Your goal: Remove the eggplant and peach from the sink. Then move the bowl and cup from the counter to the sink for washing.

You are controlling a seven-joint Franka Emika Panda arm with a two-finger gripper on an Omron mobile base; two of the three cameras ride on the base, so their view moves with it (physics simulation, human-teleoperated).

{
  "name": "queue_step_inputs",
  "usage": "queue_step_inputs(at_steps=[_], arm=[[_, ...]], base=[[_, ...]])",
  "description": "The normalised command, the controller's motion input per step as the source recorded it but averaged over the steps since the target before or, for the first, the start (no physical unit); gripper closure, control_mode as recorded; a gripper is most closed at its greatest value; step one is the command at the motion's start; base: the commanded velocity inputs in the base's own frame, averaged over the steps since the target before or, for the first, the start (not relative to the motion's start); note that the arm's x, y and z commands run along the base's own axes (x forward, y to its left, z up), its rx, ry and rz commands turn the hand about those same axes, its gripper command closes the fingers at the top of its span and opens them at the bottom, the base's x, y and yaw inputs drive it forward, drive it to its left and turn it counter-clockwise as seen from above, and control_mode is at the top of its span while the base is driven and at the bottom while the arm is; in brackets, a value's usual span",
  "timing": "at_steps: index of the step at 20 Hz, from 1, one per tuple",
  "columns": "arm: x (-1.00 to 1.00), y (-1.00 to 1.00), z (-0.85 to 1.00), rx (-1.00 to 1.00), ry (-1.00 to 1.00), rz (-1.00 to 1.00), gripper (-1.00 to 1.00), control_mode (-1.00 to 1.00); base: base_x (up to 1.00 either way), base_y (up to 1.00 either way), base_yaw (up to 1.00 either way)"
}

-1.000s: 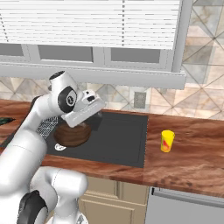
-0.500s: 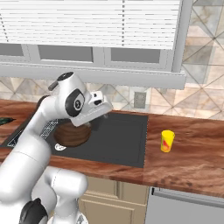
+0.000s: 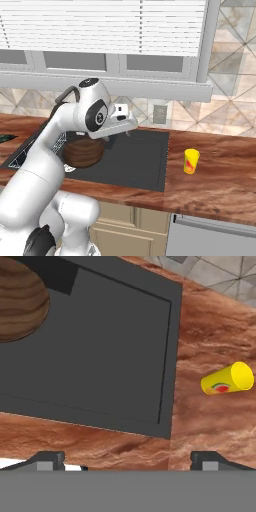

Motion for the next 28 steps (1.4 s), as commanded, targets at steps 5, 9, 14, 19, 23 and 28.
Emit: queue_step_inputs(at_steps=[5, 9, 14, 19, 23, 28], arm=[[0.00, -0.18, 0.05, 0.01, 0.00, -0.13, -1.00, -1.00], [0.01, -0.18, 0.00, 0.00, 0.00, -0.14, -1.00, -1.00], [0.00, -0.20, 0.00, 0.00, 0.00, -0.15, -1.00, -1.00], [0.00, -0.22, 0.00, 0.05, 0.00, -0.12, -1.00, -1.00], [0.00, -0.19, 0.00, 0.10, 0.00, -0.11, -1.00, -1.00], [0.00, -0.19, 0.00, 0.05, -0.06, -0.05, -1.00, -1.00]], base=[[0.00, 0.00, 0.00], [0.00, 0.00, 0.00], [0.00, 0.00, 0.00], [0.00, 0.00, 0.00], [0.00, 0.00, 0.00], [0.00, 0.00, 0.00]])
